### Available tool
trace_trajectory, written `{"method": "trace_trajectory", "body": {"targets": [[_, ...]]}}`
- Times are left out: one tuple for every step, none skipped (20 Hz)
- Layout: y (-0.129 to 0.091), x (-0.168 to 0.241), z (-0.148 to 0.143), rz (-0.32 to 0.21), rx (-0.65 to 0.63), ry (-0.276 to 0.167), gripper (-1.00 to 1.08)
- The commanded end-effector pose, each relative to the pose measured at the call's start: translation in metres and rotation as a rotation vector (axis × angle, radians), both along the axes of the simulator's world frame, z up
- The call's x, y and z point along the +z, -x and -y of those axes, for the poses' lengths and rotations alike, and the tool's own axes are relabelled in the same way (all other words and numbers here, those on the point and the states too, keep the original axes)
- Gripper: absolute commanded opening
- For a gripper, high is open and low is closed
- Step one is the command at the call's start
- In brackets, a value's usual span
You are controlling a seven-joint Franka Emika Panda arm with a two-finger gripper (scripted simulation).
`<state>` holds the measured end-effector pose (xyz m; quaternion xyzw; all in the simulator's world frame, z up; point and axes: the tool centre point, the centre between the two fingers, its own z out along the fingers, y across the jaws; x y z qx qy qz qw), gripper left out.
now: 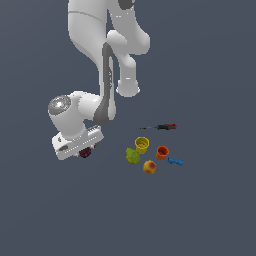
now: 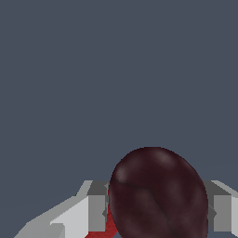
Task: Pick up a designated object from a clutter of objects.
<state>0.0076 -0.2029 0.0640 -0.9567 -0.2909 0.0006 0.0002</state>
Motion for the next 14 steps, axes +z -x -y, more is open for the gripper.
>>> {"method": "trace_trajectory", "body": {"targets": [[-0.003, 0.019, 0.002, 0.002, 0.000, 0.001, -1.00], [-0.004, 0.027, 0.002, 0.002, 0.001, 0.000, -1.00], [-0.005, 0.036, 0.003, 0.002, 0.001, 0.000, -1.00], [-0.007, 0.045, 0.003, 0.002, 0.001, 0.000, -1.00], [-0.008, 0.055, 0.004, 0.002, 0.001, 0.000, -1.00], [-0.010, 0.065, 0.005, 0.002, 0.001, 0.000, -1.00], [-0.011, 0.076, 0.005, 0.002, 0.001, 0.000, -1.00], [-0.013, 0.087, 0.006, 0.002, 0.001, 0.000, -1.00], [-0.014, 0.098, 0.007, 0.002, 0.001, -0.001, -1.00], [-0.016, 0.110, 0.008, 0.002, 0.001, -0.001, -1.00], [-0.018, 0.121, 0.009, 0.002, 0.001, -0.001, -1.00], [-0.019, 0.132, 0.010, 0.002, 0.002, -0.001, -1.00], [-0.021, 0.143, 0.010, 0.002, 0.002, -0.001, -1.00], [-0.023, 0.154, 0.011, 0.002, 0.002, -0.001, -1.00]]}}
